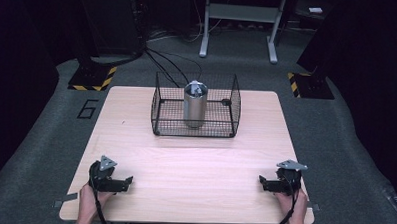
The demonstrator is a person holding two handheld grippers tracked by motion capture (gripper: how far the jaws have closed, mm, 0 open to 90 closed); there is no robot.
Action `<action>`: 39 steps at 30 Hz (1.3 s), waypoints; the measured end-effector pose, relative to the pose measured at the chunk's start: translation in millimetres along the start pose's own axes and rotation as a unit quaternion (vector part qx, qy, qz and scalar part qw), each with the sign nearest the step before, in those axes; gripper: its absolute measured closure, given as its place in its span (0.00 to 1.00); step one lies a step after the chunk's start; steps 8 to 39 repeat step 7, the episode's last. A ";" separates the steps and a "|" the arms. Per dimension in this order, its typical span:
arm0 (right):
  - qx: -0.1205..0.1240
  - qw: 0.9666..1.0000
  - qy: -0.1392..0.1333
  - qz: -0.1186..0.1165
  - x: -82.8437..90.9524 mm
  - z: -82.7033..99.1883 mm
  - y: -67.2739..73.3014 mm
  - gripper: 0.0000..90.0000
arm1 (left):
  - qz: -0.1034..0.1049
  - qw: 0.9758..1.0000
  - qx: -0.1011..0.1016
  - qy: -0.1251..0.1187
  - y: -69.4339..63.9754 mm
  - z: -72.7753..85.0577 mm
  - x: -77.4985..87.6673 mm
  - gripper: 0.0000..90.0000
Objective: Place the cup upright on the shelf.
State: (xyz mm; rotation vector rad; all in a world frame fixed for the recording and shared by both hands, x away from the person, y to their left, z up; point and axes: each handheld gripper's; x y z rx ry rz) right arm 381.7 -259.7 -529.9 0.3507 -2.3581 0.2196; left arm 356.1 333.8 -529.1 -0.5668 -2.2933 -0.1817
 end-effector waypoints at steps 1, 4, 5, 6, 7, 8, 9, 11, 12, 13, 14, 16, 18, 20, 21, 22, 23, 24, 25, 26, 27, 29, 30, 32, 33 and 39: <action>0.000 1.000 0.000 -0.001 0.0 0.0 0.0 0.00 | 0.004 1.000 0.002 -0.001 0.6 1.3 -0.1 0.00; 0.000 1.000 0.001 0.000 0.2 -0.1 0.1 0.00 | 0.002 1.000 0.005 -0.013 1.0 3.5 -0.7 0.00; -0.003 1.000 -0.001 -0.002 0.1 -0.1 0.4 0.00 | 0.005 1.000 0.005 -0.007 1.7 2.8 0.0 0.00; 0.000 1.000 0.000 0.000 0.0 0.0 0.0 0.00 | 0.004 1.000 0.002 -0.006 2.4 2.6 -0.1 0.00; -0.001 1.000 0.000 0.000 0.0 0.0 0.0 0.00 | 0.004 1.000 0.003 -0.007 3.0 2.6 -0.3 0.00; -0.001 1.000 0.000 0.000 0.0 0.0 0.0 0.00 | 0.004 1.000 0.003 -0.007 3.0 2.6 -0.3 0.00; -0.001 1.000 0.000 0.000 0.0 0.0 0.0 0.00 | 0.004 1.000 0.003 -0.007 3.0 2.6 -0.3 0.00; -0.001 1.000 0.000 0.000 0.0 0.0 0.0 0.00 | 0.004 1.000 0.003 -0.007 3.0 2.6 -0.3 0.00; -0.001 1.000 0.000 0.000 0.0 0.0 0.0 0.00 | 0.004 1.000 0.003 -0.007 3.0 2.6 -0.3 0.00; -0.001 1.000 0.000 0.000 0.0 0.0 0.0 0.00 | 0.004 1.000 0.003 -0.007 3.0 2.6 -0.3 0.00; -0.001 1.000 0.000 0.000 0.0 0.0 0.0 0.00 | 0.004 1.000 0.003 -0.007 3.0 2.6 -0.3 0.00; -0.001 1.000 0.000 0.000 0.0 0.0 0.0 0.00 | 0.004 1.000 0.003 -0.007 3.0 2.6 -0.3 0.00; -0.001 1.000 0.000 0.000 0.0 0.0 0.0 0.00 | 0.004 1.000 0.003 -0.007 3.0 2.6 -0.3 0.00; -0.001 1.000 0.000 0.000 0.0 0.0 0.0 0.00 | 0.004 1.000 0.003 -0.007 3.0 2.6 -0.3 0.00; -0.001 1.000 0.000 0.000 0.0 0.0 0.0 0.00 | 0.004 1.000 0.003 -0.007 3.0 2.6 -0.3 0.00; -0.001 1.000 0.000 0.000 0.0 0.0 0.0 0.00 | 0.004 1.000 0.003 -0.007 3.0 2.6 -0.3 0.00; -0.001 1.000 0.000 0.000 0.0 0.0 0.0 0.00 | 0.004 1.000 0.003 -0.007 3.0 2.6 -0.3 0.00; -0.001 1.000 0.000 0.000 0.0 0.0 0.0 0.00 | 0.004 1.000 0.003 -0.007 3.0 2.6 -0.3 0.00; -0.001 1.000 0.000 0.000 0.0 0.0 0.0 0.00 | 0.004 1.000 0.003 -0.007 3.0 2.6 -0.3 0.00; -0.001 1.000 0.000 0.000 0.0 0.0 0.0 0.00 | 0.004 1.000 0.003 -0.007 3.0 2.6 -0.3 0.00; -0.001 1.000 0.000 0.000 0.0 0.0 0.0 0.00 | 0.004 1.000 0.003 -0.007 3.0 2.6 -0.3 0.00; -0.001 1.000 0.000 0.000 0.0 0.0 0.0 0.00 | 0.004 1.000 0.003 -0.007 3.0 2.6 -0.3 0.00; -0.001 1.000 0.000 0.000 0.0 0.0 0.0 0.00 | 0.004 1.000 0.003 -0.007 3.0 2.6 -0.3 0.00; -0.001 1.000 0.000 0.000 0.0 0.0 0.0 0.00 | 0.004 1.000 0.003 -0.007 3.0 2.6 -0.3 0.00; -0.001 1.000 0.000 0.000 0.0 0.0 0.0 0.00 | 0.004 1.000 0.003 -0.007 3.0 2.6 -0.3 0.00; -0.001 1.000 0.000 0.000 0.0 0.0 0.0 0.00 | 0.004 1.000 0.003 -0.007 3.0 2.6 -0.3 0.00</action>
Point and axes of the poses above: each handheld gripper's, and its own axes: x roughly backward along the jaws, z roughly out of its underside, y roughly to its left, and after that the axes turned 5 degrees about z, right-handed
